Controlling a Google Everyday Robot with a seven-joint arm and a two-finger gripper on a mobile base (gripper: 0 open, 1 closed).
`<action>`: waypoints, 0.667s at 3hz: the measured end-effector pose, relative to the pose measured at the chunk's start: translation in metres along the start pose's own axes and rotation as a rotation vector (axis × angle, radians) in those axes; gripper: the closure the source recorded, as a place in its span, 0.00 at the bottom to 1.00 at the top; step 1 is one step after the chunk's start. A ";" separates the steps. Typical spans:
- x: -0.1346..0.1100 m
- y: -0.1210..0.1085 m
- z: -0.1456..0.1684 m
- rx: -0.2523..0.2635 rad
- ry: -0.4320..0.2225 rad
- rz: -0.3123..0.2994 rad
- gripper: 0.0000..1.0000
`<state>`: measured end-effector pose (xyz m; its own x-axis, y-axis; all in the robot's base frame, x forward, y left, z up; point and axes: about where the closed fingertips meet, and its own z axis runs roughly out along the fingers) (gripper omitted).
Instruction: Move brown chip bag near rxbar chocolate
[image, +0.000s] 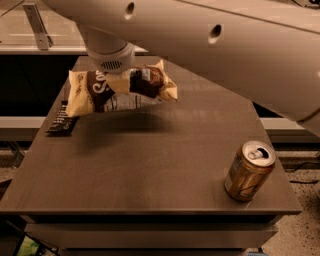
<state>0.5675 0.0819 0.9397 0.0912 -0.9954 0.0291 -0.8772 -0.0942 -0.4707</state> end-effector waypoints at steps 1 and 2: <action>0.002 0.006 0.028 -0.003 0.005 0.013 1.00; 0.001 0.012 0.061 -0.025 -0.024 0.005 1.00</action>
Offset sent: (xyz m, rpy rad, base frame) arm 0.0315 0.0021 -0.0998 0.0545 0.0598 0.0406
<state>0.5854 0.0805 0.8800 0.0977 -0.9952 0.0050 -0.8892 -0.0896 -0.4487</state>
